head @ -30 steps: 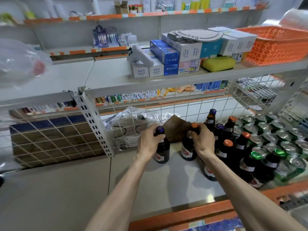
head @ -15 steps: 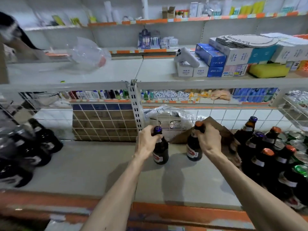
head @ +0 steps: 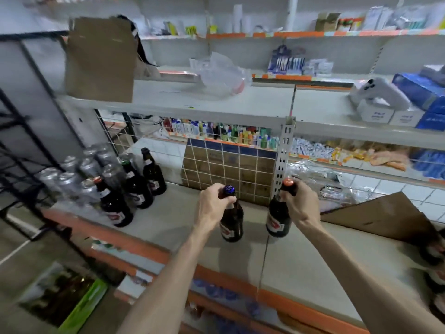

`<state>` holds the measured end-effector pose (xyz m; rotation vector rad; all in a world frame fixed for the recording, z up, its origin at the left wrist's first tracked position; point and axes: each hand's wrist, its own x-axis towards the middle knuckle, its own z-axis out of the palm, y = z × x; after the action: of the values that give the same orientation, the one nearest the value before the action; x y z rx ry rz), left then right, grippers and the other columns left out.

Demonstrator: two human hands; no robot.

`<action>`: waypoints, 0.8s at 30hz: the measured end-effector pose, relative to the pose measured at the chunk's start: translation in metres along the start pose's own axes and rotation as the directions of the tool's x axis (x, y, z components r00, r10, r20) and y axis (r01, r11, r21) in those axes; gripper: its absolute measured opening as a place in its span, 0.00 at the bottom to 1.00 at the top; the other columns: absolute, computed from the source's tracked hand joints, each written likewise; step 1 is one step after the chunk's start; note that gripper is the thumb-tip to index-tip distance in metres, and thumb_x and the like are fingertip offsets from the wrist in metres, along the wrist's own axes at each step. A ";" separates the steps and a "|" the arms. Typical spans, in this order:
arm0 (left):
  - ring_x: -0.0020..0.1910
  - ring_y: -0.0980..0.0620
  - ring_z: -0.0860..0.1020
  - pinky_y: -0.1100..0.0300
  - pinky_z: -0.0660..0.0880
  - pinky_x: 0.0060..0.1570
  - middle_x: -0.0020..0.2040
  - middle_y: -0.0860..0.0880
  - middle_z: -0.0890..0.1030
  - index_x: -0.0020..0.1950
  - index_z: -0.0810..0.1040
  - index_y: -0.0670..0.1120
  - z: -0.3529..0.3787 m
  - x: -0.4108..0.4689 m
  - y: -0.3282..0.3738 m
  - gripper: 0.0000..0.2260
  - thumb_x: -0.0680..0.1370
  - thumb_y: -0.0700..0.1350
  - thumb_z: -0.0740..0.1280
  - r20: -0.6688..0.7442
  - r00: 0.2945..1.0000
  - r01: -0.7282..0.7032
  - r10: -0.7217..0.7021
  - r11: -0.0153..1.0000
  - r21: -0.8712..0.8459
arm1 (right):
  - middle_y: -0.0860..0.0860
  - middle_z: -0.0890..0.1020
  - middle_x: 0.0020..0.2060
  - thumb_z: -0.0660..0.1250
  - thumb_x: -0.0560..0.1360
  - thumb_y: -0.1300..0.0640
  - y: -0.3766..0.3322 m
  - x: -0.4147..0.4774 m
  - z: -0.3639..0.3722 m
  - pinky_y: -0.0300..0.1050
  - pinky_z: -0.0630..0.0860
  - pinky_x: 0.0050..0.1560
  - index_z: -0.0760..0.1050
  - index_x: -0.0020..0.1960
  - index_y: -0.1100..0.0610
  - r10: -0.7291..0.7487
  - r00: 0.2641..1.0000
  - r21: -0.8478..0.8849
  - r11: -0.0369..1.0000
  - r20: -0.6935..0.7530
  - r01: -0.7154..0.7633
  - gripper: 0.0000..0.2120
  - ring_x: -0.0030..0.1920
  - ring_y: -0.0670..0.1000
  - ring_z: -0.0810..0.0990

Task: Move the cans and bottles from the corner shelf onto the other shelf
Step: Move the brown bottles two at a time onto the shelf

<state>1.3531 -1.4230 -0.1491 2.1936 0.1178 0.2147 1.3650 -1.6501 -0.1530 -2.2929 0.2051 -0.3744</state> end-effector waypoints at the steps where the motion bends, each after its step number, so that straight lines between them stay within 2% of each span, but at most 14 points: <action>1: 0.42 0.54 0.79 0.65 0.70 0.39 0.43 0.51 0.83 0.49 0.81 0.46 -0.010 0.002 -0.008 0.08 0.72 0.44 0.77 0.000 1.000 0.009 -0.009 1.000 -0.008 | 0.58 0.83 0.48 0.69 0.76 0.58 -0.010 0.000 0.011 0.46 0.73 0.44 0.77 0.54 0.60 -0.005 1.000 0.001 1.000 0.013 0.005 0.08 0.45 0.56 0.78; 6: 0.39 0.56 0.80 0.75 0.68 0.34 0.41 0.50 0.85 0.49 0.82 0.45 -0.052 0.015 -0.042 0.08 0.72 0.43 0.76 -0.018 1.000 0.024 -0.024 0.999 -0.027 | 0.55 0.79 0.44 0.69 0.76 0.57 -0.052 -0.007 0.055 0.43 0.68 0.41 0.76 0.52 0.61 -0.018 0.999 0.000 1.000 0.028 0.018 0.08 0.42 0.54 0.75; 9: 0.33 0.64 0.78 0.76 0.69 0.33 0.38 0.51 0.84 0.46 0.80 0.46 -0.071 0.022 -0.057 0.07 0.72 0.42 0.76 -0.030 0.999 0.026 -0.027 0.999 -0.028 | 0.52 0.77 0.42 0.69 0.76 0.57 -0.070 -0.010 0.077 0.40 0.66 0.35 0.75 0.52 0.60 -0.023 0.999 0.016 1.000 0.046 0.022 0.08 0.42 0.52 0.74; 12: 0.31 0.66 0.78 0.73 0.71 0.35 0.36 0.51 0.84 0.46 0.81 0.44 -0.086 0.028 -0.069 0.06 0.72 0.40 0.76 -0.037 0.999 0.031 -0.032 0.998 -0.048 | 0.55 0.82 0.45 0.70 0.76 0.55 -0.081 -0.010 0.099 0.43 0.72 0.40 0.75 0.51 0.59 -0.030 0.998 0.014 0.999 0.061 0.029 0.09 0.42 0.54 0.77; 16: 0.38 0.57 0.84 0.64 0.78 0.43 0.37 0.50 0.86 0.48 0.82 0.45 -0.101 0.038 -0.084 0.08 0.72 0.42 0.77 -0.054 0.997 0.056 -0.059 0.997 -0.053 | 0.56 0.83 0.46 0.70 0.75 0.55 -0.094 -0.011 0.123 0.47 0.74 0.42 0.75 0.50 0.59 -0.016 0.997 0.022 1.000 0.075 0.014 0.08 0.44 0.57 0.79; 19: 0.37 0.58 0.85 0.68 0.77 0.41 0.37 0.51 0.86 0.49 0.83 0.45 -0.110 0.044 -0.095 0.08 0.72 0.42 0.77 -0.051 0.996 0.068 -0.072 0.995 -0.075 | 0.56 0.82 0.46 0.69 0.76 0.55 -0.105 -0.011 0.138 0.45 0.70 0.41 0.75 0.50 0.59 -0.025 0.997 0.010 1.000 0.069 0.025 0.08 0.42 0.54 0.76; 21: 0.36 0.58 0.84 0.72 0.76 0.39 0.37 0.50 0.86 0.49 0.83 0.45 -0.116 0.048 -0.102 0.08 0.72 0.41 0.77 -0.051 0.996 0.070 -0.074 0.994 -0.085 | 0.56 0.83 0.46 0.69 0.76 0.55 -0.112 -0.011 0.149 0.46 0.72 0.42 0.76 0.51 0.59 -0.032 0.997 0.011 0.999 0.071 0.031 0.08 0.43 0.56 0.78; 24: 0.36 0.59 0.84 0.64 0.79 0.44 0.36 0.51 0.86 0.50 0.83 0.45 -0.126 0.053 -0.111 0.08 0.72 0.42 0.76 -0.042 0.997 0.068 -0.072 0.994 -0.084 | 0.55 0.82 0.44 0.69 0.76 0.55 -0.125 -0.010 0.162 0.45 0.72 0.42 0.75 0.49 0.58 -0.037 0.996 0.023 0.999 0.082 0.036 0.07 0.42 0.56 0.78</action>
<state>1.3799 -1.2489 -0.1599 2.0995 0.2069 0.2261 1.4133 -1.4515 -0.1679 -2.2879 0.1172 -0.2985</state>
